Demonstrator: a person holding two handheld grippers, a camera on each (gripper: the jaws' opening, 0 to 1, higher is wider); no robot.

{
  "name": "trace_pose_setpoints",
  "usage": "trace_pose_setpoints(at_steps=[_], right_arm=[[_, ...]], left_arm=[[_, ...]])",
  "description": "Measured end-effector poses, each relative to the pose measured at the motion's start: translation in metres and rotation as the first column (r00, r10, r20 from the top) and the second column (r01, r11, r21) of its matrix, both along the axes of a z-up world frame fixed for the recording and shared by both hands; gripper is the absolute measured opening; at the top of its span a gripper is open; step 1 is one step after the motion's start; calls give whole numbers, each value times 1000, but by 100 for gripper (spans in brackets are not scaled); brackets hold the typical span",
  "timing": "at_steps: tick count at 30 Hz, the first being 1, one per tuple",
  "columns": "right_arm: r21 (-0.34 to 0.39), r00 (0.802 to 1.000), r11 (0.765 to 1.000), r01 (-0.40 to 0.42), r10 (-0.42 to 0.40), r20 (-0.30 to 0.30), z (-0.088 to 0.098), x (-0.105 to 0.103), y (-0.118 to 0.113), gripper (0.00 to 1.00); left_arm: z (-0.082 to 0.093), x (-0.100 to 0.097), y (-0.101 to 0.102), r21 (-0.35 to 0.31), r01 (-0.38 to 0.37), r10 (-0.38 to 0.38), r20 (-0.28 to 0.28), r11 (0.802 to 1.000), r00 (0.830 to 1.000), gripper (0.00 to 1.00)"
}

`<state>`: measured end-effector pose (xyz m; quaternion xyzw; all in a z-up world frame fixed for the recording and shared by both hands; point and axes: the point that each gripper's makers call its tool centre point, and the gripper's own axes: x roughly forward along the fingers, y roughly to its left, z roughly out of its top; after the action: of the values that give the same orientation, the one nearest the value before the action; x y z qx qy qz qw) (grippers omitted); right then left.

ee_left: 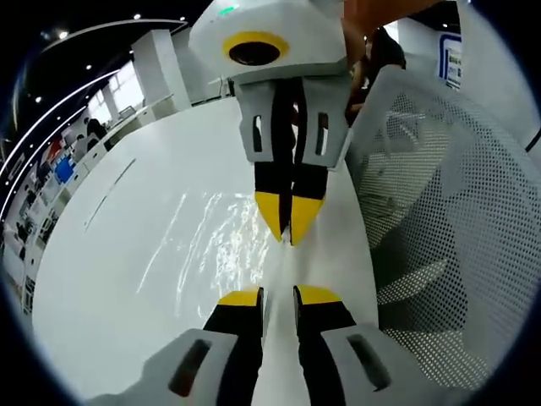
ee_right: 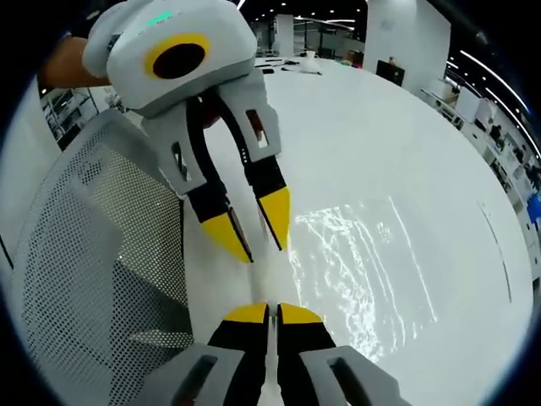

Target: Open the resealable bag by pulling the two sides of the seal apart until the entire bag opening is separated and visibly accessible.

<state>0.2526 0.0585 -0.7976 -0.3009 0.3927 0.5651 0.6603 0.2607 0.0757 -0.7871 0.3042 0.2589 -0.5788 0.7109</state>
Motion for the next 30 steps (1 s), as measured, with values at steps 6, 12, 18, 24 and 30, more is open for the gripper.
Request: trace_pose_setpoints(at_steps=[6,12,18,24,30], right_arm=[[2,1000,1000,-8,8,24,1,4,-3,0],[26,998,1000,0,-1,62,9,11,-1,0],[60,996,998,24,-29,88,16,16,3,0],[79,993,996,45,-53,101,16,17,1,0],[71,992,997,34,-42,121,13,12,-9,0]], left_arm=[[-3,2,-4,19,-17,17,4,1000,1000,0],[2,8,-1,22,-64,64,-2,998,998,0],[7,18,3,57,-93,92,22,994,996,0],[7,19,1,81,-100,98,19,992,995,0],[7,16,-5,96,-89,86,29,991,996,0]])
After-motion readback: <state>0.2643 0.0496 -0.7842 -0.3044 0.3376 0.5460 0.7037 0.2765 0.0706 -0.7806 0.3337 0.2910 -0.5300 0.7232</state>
